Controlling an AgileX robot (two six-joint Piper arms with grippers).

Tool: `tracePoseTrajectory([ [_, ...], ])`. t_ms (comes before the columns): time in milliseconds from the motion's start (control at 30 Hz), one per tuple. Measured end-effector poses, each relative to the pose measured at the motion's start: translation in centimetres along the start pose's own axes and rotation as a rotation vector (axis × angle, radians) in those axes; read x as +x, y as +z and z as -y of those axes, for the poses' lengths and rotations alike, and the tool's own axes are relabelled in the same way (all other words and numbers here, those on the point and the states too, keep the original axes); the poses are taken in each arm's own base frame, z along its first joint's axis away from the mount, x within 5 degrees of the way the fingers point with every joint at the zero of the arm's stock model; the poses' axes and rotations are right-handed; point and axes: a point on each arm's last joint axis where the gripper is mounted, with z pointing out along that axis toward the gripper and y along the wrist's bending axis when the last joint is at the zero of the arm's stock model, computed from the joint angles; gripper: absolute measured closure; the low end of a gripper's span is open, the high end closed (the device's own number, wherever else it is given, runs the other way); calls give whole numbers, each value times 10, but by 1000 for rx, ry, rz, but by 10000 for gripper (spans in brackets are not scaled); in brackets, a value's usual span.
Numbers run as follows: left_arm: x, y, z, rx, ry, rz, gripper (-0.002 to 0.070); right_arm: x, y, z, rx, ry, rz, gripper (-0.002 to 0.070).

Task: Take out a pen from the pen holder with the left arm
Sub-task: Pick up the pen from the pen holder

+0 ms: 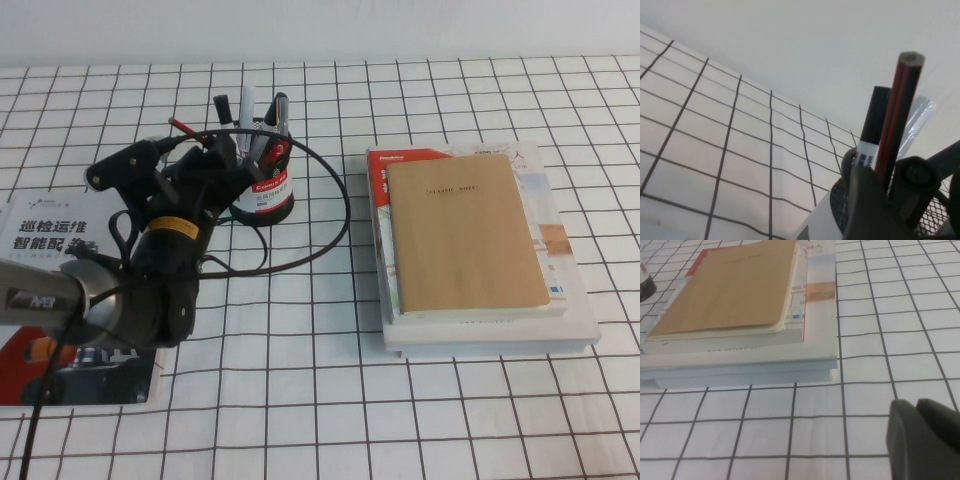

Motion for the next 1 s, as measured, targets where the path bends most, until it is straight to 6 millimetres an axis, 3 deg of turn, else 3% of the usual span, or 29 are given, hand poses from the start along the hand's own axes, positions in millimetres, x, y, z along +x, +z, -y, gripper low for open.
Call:
tracePoseTrajectory([
  [200,0,0,2,26,-12,3,437,0,0,0,0,0,0,691],
  [567,-3,4,6,38,-24,13,465,0,0,0,0,0,0,691],
  [767,-2,4,6,42,-20,2,553,0,0,0,0,0,0,691],
  [1000,-1,3,9,67,5,-27,556,0,0,0,0,0,0,691],
])
